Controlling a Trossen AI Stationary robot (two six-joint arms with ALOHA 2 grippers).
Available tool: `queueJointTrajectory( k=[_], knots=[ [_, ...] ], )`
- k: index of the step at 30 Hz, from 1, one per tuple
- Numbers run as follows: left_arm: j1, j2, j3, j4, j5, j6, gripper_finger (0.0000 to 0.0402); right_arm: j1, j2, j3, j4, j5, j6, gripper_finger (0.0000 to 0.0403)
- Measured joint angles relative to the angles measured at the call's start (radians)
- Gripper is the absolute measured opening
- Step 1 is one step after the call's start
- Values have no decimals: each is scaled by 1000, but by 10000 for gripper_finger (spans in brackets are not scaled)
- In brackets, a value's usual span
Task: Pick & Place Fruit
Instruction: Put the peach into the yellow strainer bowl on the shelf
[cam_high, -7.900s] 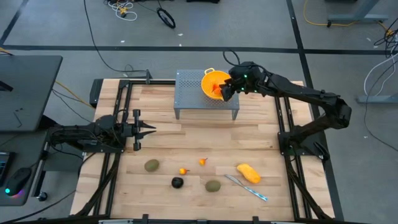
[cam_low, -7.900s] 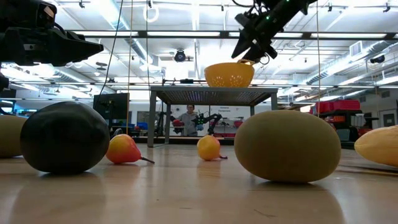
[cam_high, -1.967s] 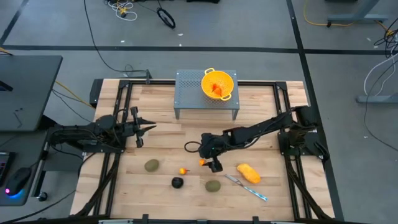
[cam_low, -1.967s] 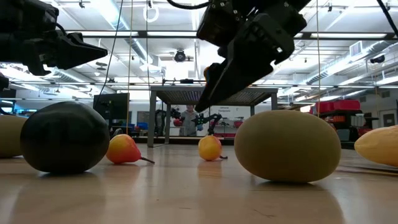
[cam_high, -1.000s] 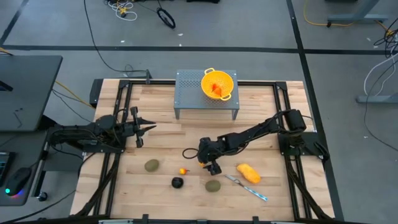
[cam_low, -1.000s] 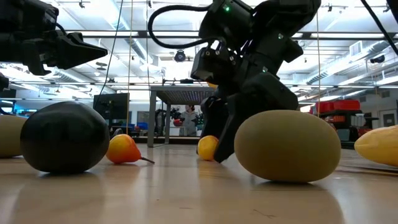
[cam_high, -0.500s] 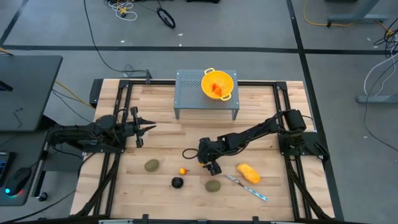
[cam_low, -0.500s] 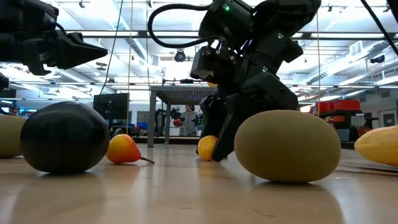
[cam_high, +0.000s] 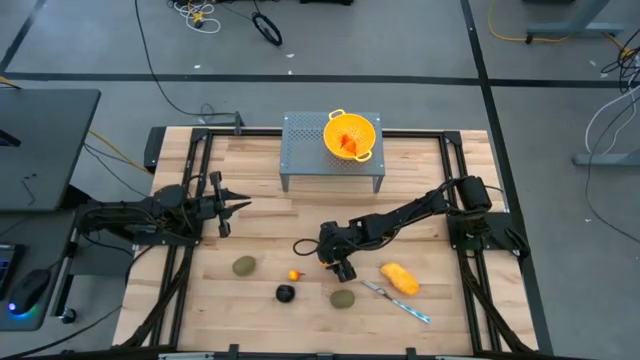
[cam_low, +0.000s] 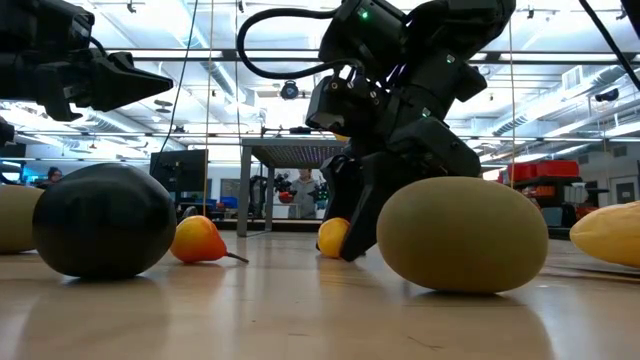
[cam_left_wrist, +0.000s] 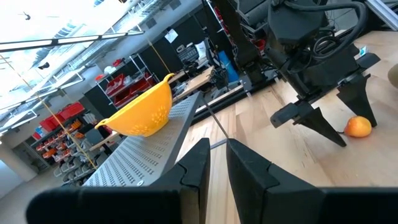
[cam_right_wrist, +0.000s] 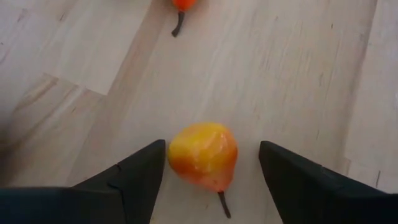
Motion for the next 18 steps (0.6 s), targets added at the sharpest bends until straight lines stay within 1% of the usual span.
queueJointTrajectory(
  k=[12, 18],
  knots=[
    [0, 0, 0, 0, 0, 0, 64, 15, 2, 0, 2, -1, 0, 194],
    [0, 0, 0, 0, 0, 0, 64, 15, 2, 0, 2, -1, 0, 172]
  ],
)
